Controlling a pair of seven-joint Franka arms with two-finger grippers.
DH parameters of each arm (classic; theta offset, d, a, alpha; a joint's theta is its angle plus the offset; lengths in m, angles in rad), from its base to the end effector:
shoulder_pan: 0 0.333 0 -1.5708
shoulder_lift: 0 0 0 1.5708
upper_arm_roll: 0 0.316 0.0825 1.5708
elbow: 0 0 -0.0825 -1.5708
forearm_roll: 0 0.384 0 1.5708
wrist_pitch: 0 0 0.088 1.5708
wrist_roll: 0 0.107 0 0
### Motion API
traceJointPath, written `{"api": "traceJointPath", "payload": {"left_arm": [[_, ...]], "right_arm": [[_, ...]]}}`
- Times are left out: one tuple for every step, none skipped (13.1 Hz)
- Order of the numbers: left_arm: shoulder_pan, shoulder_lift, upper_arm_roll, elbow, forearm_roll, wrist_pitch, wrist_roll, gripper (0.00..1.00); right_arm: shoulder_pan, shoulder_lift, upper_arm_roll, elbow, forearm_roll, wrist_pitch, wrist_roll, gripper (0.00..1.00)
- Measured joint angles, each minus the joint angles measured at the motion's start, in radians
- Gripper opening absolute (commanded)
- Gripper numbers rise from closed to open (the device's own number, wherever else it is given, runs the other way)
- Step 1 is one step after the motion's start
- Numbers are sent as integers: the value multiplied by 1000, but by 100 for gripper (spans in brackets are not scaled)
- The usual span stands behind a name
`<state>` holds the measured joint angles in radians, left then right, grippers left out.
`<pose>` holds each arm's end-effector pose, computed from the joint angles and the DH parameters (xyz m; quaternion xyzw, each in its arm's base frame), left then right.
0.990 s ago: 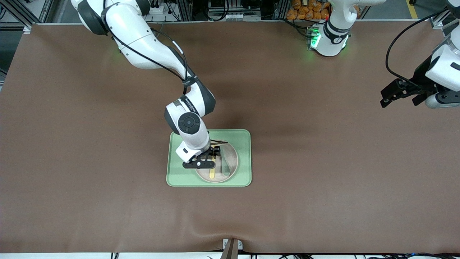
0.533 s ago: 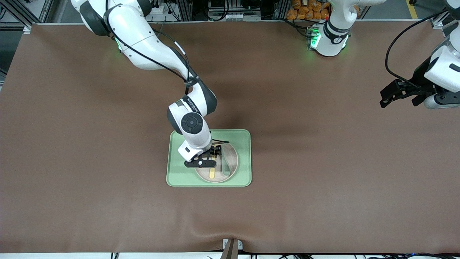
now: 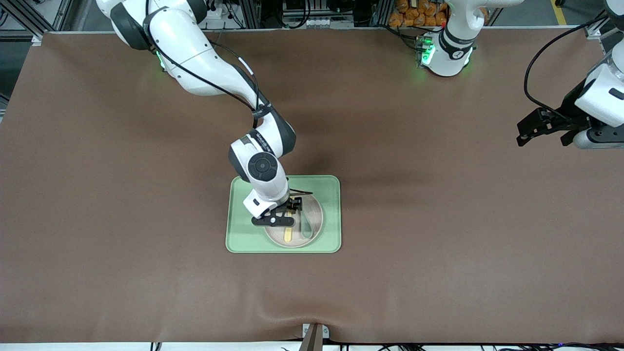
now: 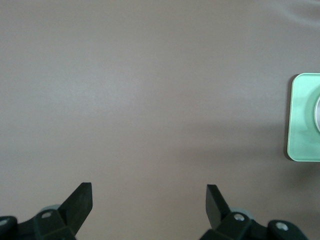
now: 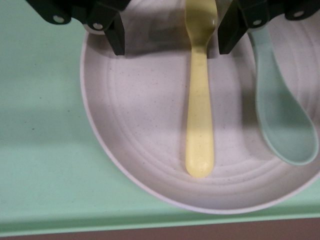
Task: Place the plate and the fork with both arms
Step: 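Close the right gripper on the yellow fork handle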
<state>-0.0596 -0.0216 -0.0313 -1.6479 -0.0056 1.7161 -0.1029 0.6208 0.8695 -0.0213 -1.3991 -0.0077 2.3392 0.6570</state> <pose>0.5585 -0.0516 0.6131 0.9990 0.0063 0.0444 0.0068 0.6069 0.4186 0.1899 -0.9991 0.0221 -0.0350 0.0120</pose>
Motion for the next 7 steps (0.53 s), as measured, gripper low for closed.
{"api": "traceJointPath", "payload": {"left_arm": [[1,1,0,0,0,0,0,100],[1,1,0,-1,0,0,0,100],[1,1,0,0,0,0,0,100],[1,1,0,0,0,0,0,100],[1,1,0,0,0,0,0,100],[1,1,0,0,0,0,0,100],[1,1,-1,0,0,0,0,100]], "right_arm": [[2,1,0,0,0,1,1,84],[3,1,0,0,0,2,2,84],[3,1,0,1,0,2,2,77],[4,1,0,1,0,2,4,64],[7,1,0,1,0,2,6,54],[11,1,0,1,0,2,7,50],[14,1,0,1,0,2,9,50]]}}
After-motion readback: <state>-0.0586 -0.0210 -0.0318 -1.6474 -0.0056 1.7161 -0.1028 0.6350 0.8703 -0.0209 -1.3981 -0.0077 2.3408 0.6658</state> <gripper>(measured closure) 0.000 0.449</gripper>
